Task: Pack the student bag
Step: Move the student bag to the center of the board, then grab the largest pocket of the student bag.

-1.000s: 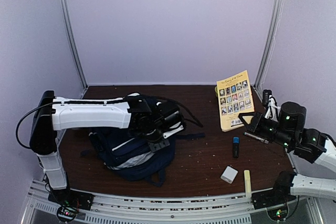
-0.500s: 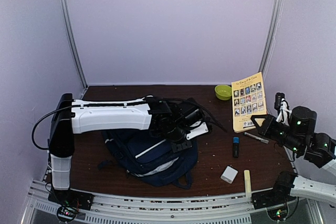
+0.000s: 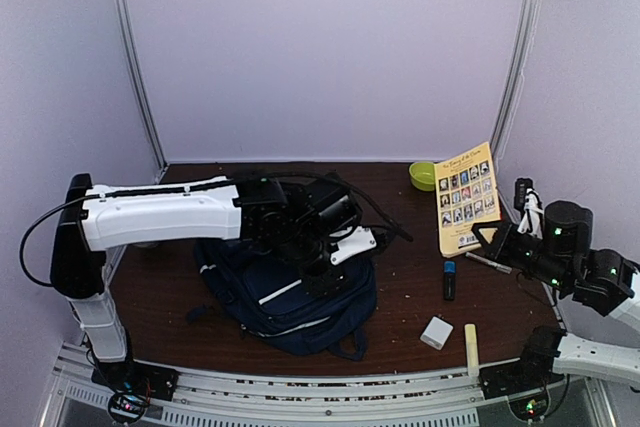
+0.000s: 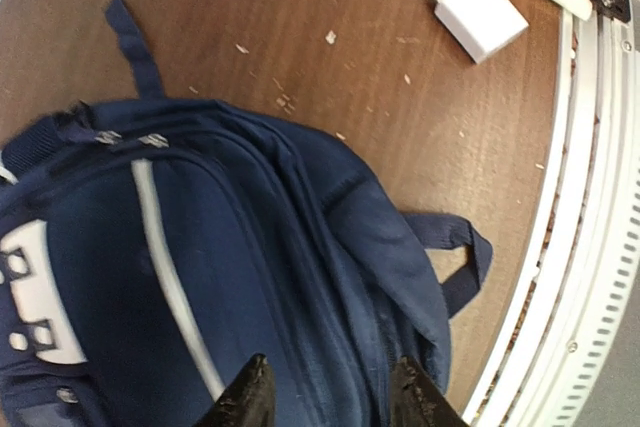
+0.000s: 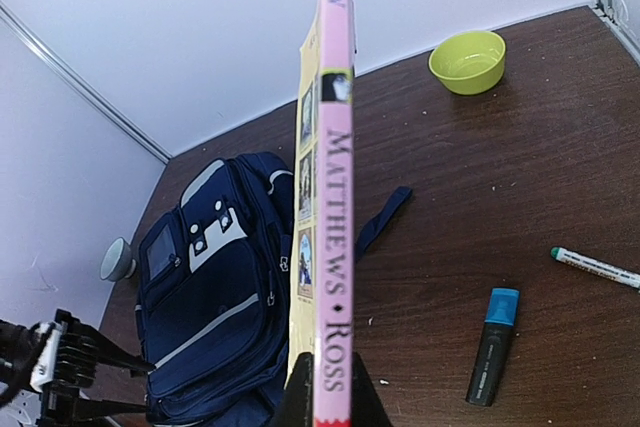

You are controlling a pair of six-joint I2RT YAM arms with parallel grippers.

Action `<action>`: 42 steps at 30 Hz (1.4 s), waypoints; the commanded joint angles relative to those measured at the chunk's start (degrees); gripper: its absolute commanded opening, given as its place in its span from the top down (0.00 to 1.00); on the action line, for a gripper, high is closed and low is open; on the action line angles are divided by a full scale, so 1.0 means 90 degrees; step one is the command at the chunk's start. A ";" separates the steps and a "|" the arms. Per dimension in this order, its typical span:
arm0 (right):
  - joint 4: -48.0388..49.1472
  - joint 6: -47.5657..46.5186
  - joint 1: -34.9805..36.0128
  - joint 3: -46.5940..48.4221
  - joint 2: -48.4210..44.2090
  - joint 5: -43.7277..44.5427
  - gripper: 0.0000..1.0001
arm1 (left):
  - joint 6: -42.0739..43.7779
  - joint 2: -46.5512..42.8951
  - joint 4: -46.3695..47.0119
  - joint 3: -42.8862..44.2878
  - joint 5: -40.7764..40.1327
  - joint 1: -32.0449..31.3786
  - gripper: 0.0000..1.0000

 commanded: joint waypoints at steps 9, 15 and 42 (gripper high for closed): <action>0.0214 0.0173 -0.0005 -0.0105 -0.0139 -0.0033 1.00 | -0.0333 0.0723 0.0342 -0.0282 0.0599 -0.0051 0.61; 0.0131 0.0240 -0.0010 -0.0230 -0.0300 -0.0018 1.00 | -0.0404 0.0983 0.0401 -0.0187 0.0213 -0.0049 0.61; -0.0277 0.0380 -0.0004 -0.0271 -0.0730 -0.0288 1.00 | -0.0698 0.0694 0.0833 -0.0303 -0.0476 -0.0049 1.00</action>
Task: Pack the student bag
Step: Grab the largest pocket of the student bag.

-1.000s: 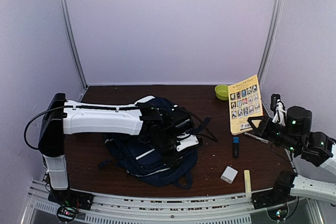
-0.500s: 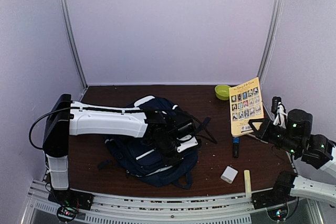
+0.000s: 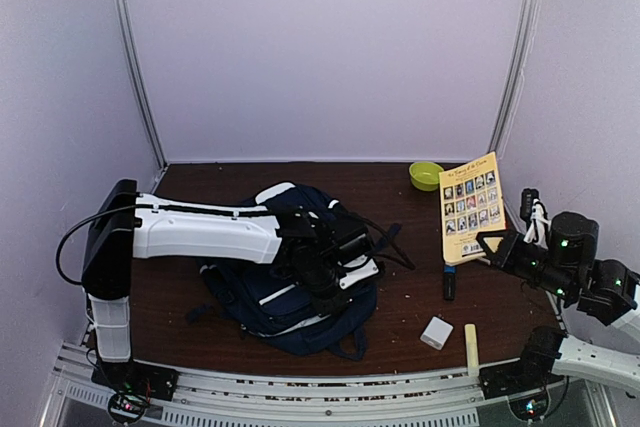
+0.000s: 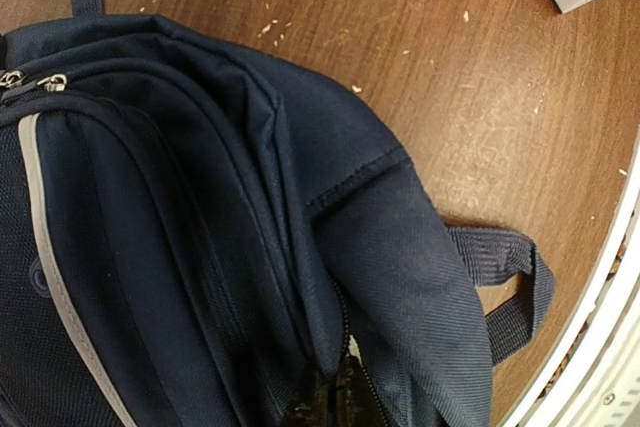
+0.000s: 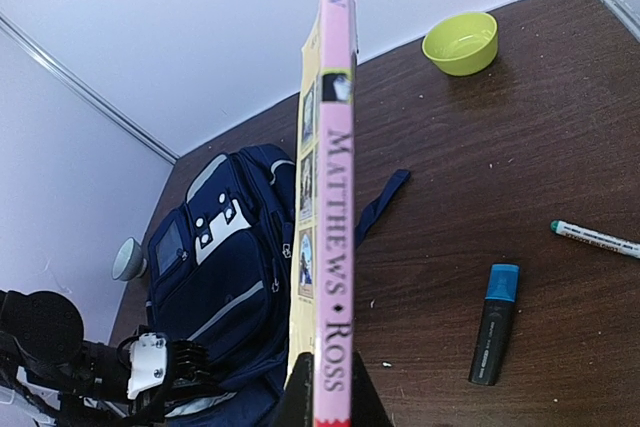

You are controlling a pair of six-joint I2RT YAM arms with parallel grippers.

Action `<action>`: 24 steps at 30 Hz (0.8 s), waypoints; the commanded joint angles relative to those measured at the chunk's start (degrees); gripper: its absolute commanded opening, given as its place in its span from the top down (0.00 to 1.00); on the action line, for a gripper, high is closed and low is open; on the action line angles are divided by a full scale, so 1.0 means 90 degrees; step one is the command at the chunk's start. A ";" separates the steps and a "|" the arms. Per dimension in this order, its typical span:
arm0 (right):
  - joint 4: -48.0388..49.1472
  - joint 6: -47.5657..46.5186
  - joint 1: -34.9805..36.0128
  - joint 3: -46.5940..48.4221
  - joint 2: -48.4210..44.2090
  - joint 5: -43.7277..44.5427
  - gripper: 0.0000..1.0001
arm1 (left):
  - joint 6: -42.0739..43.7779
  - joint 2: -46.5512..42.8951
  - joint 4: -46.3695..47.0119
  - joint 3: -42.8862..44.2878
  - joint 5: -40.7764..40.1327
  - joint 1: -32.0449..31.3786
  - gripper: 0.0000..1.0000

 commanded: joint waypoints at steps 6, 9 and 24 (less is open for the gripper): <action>0.0065 0.0236 0.0001 0.0095 -0.0144 -0.1016 1.00 | -0.0407 -0.1006 0.0208 0.0335 -0.1210 -0.0003 1.00; 0.0101 0.0538 -0.0002 0.0068 -0.0105 -0.1693 1.00 | -0.0646 -0.1363 0.0259 0.0379 -0.1690 0.0064 1.00; 0.2727 0.3715 0.0574 -0.1695 -0.0252 -0.4425 1.00 | -0.1006 -0.2114 0.0841 0.0311 -0.3024 0.0190 1.00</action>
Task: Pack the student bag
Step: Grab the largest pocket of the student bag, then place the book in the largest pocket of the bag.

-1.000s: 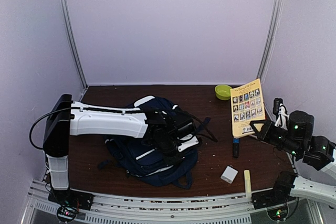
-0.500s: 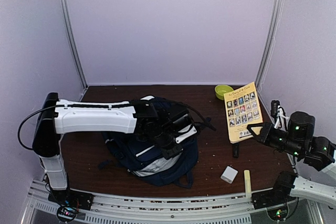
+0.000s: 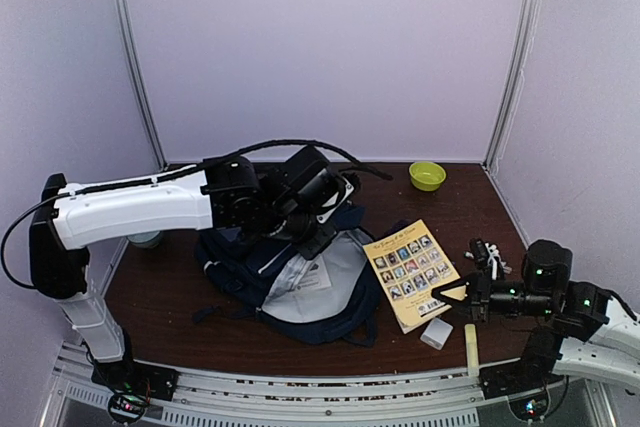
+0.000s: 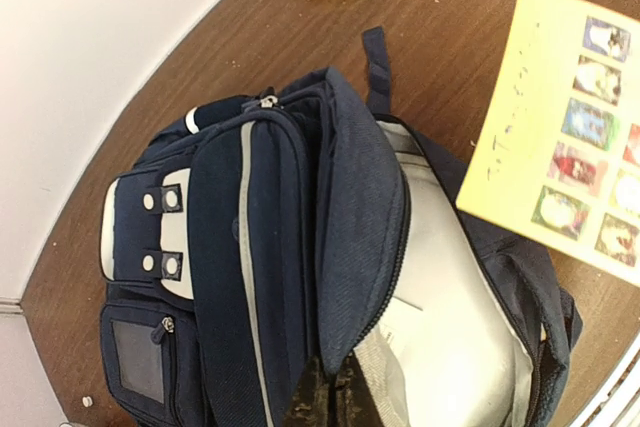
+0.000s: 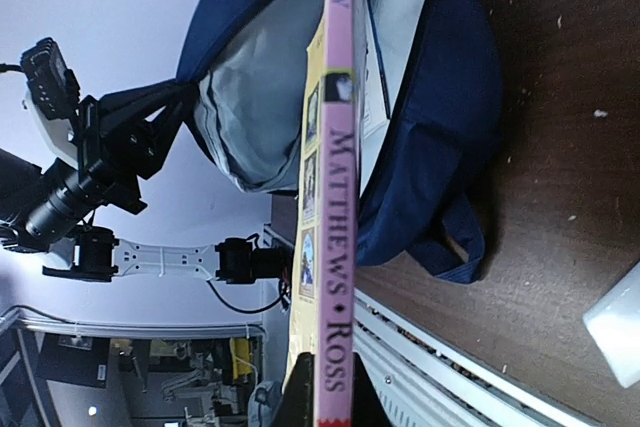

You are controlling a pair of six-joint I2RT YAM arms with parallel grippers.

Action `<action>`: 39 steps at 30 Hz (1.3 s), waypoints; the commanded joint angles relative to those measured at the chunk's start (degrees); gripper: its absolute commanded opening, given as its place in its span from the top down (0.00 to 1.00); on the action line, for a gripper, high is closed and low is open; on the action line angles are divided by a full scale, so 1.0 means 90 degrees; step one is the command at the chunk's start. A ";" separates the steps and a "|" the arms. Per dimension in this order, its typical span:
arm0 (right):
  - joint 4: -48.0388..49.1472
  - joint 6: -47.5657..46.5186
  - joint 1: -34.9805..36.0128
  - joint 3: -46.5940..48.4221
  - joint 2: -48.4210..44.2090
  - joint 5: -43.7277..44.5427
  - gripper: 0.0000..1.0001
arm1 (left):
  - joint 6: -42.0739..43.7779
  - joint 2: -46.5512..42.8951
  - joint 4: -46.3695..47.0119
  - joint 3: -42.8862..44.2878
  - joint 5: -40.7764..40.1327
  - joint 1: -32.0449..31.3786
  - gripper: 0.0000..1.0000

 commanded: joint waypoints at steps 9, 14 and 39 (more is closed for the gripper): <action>0.4146 0.1508 0.1260 -0.0215 0.2245 -0.0641 1.00 | -0.0086 -0.0905 0.1013 -0.0264 -0.0424 0.0048 1.00; 0.5152 0.1495 0.1403 0.0297 0.3956 -0.0836 1.00 | -0.0062 -0.1100 0.1208 -0.0466 -0.0378 0.0047 1.00; 0.8812 0.2245 0.0665 0.2859 0.9360 -0.1020 1.00 | -0.0382 -0.1912 0.1549 -0.1195 0.0095 -0.0070 1.00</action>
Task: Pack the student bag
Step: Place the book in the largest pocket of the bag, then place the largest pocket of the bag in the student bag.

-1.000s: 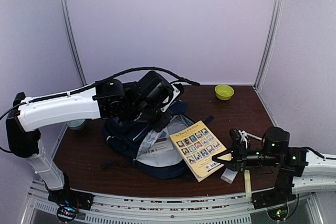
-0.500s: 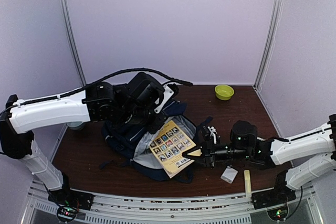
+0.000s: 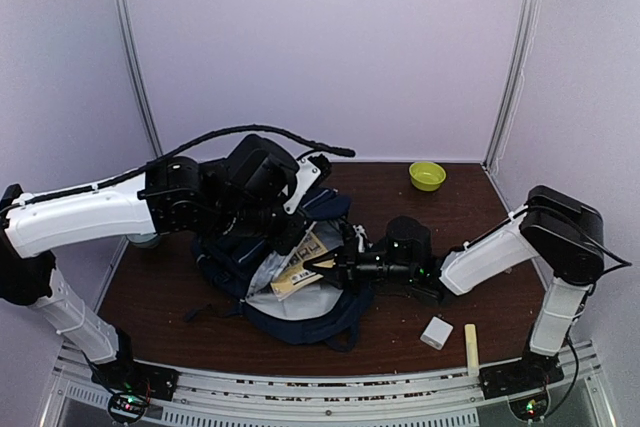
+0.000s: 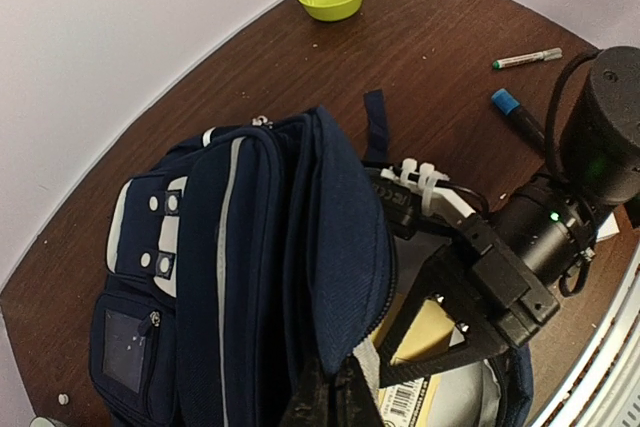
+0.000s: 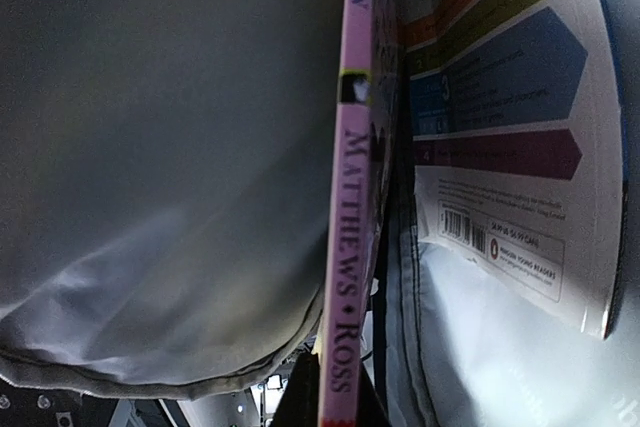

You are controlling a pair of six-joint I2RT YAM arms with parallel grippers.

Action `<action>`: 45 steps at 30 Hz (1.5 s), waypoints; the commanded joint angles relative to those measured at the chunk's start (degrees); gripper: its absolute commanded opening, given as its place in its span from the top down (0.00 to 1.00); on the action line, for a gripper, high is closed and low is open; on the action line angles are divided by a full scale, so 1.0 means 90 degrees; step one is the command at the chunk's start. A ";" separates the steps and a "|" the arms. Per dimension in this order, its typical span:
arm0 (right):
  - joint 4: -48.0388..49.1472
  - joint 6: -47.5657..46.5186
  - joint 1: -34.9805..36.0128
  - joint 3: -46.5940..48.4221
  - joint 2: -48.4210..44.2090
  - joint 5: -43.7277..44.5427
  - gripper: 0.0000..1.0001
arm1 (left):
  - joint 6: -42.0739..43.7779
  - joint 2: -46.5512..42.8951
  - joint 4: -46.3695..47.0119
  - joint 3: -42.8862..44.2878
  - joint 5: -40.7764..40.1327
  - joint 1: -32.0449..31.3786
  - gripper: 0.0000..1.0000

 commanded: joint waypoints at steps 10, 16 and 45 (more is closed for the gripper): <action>-0.1606 -0.1467 -0.0090 0.0761 -0.0121 0.0952 1.00 | -0.0138 -0.0557 0.1100 -0.0233 -0.0154 -0.0053 1.00; -0.2522 -0.2197 -0.0087 0.0871 -0.0391 0.1301 1.00 | -0.0243 -0.0492 0.1219 -0.0352 -0.0202 -0.0055 1.00; -0.7575 -0.4242 -0.0029 -0.0330 -0.4271 0.3901 0.21 | -0.0178 0.1589 0.1094 0.1455 0.0162 0.0577 1.00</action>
